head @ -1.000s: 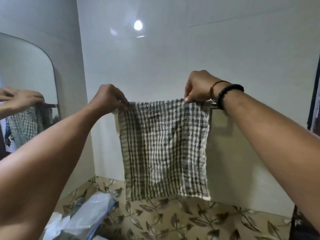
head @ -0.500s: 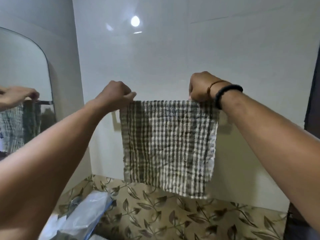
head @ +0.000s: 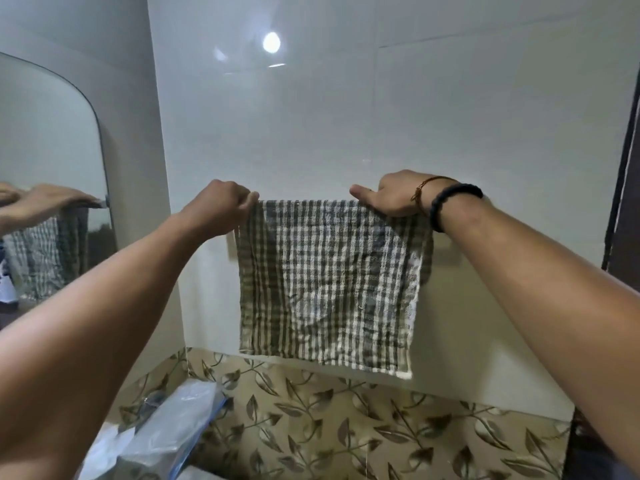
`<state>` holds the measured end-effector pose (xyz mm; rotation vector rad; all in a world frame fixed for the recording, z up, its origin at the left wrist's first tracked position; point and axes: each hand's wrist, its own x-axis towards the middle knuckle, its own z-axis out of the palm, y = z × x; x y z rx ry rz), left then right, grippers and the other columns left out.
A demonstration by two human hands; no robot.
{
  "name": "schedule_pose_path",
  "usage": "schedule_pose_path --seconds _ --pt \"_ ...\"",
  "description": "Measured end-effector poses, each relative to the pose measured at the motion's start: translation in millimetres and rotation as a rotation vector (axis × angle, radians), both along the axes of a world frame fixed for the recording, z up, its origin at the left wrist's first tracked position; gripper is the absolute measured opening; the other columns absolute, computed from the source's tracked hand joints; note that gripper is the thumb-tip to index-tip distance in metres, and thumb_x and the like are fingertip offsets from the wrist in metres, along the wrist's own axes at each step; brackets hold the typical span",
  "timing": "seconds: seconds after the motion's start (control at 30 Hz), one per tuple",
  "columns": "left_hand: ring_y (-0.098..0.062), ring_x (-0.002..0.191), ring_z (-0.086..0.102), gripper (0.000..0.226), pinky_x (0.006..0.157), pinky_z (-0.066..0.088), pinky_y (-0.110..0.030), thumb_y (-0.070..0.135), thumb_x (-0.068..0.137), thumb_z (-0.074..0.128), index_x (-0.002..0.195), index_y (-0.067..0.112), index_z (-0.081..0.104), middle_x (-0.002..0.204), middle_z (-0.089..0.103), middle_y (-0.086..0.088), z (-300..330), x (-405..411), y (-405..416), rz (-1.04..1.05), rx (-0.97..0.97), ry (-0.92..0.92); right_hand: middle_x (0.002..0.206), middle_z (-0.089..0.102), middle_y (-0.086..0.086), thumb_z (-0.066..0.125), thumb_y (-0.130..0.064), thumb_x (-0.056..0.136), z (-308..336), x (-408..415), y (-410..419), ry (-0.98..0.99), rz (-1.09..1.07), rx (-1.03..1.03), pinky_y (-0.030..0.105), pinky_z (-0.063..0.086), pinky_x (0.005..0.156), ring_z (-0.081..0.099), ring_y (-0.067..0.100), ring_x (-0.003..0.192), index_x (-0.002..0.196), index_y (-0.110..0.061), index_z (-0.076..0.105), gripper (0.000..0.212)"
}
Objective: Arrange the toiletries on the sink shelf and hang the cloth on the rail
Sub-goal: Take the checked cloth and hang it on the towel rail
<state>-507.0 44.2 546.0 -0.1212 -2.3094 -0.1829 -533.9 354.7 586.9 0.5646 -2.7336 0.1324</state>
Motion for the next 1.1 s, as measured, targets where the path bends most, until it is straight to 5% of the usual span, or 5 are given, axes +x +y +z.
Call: schedule_pose_path --seconds 0.3,0.43,0.67,0.9,1.1 --pt "-0.034 0.066 0.055 0.059 0.065 0.045 -0.041 0.044 0.105 0.034 0.069 0.001 0.053 0.061 0.059 -0.015 -1 5 8 0.026 -0.001 -0.081 0.064 0.047 0.005 -0.004 -0.085 0.074 -6 0 1 -0.074 -0.013 -0.018 0.035 0.039 0.072 0.054 0.019 0.06 0.056 -0.013 0.047 0.09" --pt "-0.037 0.078 0.061 0.058 0.067 0.045 -0.04 0.046 0.104 0.035 0.075 0.002 0.06 0.077 0.067 -0.017 -1 12 15 -0.028 -0.005 0.169 0.062 0.057 0.007 0.004 -0.088 0.074 -7 -4 6 0.124 0.004 -0.097 0.03 0.04 0.055 0.054 0.021 0.053 0.055 -0.012 0.048 0.089" --pt "-0.031 0.06 0.053 0.063 0.053 0.037 -0.037 0.047 0.105 0.03 0.057 0.012 0.05 0.054 0.056 -0.01 -12 14 29 0.02 -0.066 0.089 0.062 0.059 0.004 0.0 -0.092 0.067 -17 -3 -6 0.157 -0.004 -0.024 0.03 0.04 0.055 0.057 0.021 0.056 0.059 -0.014 0.055 0.096" --pt "-0.035 0.09 0.06 0.052 0.084 0.048 -0.048 0.043 0.106 0.03 0.096 0.005 0.064 0.092 0.068 -0.017 -12 12 28 0.014 -0.097 -0.038 0.077 0.06 0.007 -0.008 -0.099 0.048 -13 -3 -3 -0.002 -0.049 -0.071 0.03 0.038 0.055 0.064 0.023 0.066 0.068 -0.013 0.064 0.114" --pt "-0.039 0.111 0.059 0.049 0.092 0.047 -0.048 0.042 0.105 0.035 0.12 0.003 0.06 0.12 0.064 -0.024 -13 26 21 0.002 -0.085 0.1 0.056 0.053 0.004 0.006 -0.092 0.071 -12 0 -3 0.301 -0.014 -0.195 0.027 0.037 0.05 0.051 0.02 0.048 0.055 -0.012 0.05 0.092"
